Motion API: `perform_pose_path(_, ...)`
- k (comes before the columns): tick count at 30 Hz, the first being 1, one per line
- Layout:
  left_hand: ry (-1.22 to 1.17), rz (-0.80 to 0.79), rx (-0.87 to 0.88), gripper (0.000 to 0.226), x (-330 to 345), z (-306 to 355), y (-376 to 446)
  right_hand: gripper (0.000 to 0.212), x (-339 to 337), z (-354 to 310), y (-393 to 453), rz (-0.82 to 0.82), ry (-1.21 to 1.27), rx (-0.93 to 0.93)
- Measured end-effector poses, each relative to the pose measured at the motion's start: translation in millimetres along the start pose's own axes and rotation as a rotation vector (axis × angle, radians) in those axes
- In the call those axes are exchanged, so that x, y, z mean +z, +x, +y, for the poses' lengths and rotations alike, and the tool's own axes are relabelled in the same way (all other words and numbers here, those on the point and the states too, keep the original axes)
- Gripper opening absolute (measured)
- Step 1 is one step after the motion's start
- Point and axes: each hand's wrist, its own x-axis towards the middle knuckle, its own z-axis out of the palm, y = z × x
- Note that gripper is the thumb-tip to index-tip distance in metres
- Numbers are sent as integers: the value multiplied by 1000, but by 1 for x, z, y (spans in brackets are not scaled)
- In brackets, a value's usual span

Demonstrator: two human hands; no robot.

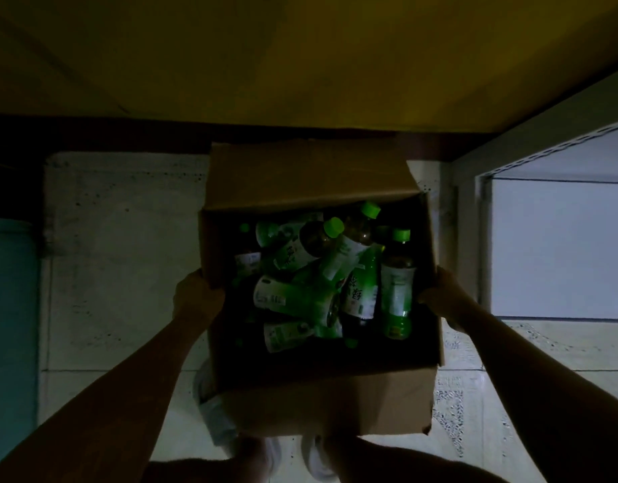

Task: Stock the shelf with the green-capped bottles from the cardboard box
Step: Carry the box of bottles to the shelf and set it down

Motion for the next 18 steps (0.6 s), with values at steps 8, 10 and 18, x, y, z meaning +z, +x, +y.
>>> perform_pose_path(8,73,-32,94,11,-52,11,-32,41,-13,-7,-59,-38,40,49)
perform_pose_path(10,75,-22,116,13,-76,16,-54,38,-19,-13,-90,-51,68,49)
perform_pose_path(18,69,-100,178,24,-228,55,-208,38,-77,-65,-290,-8,103,-28)
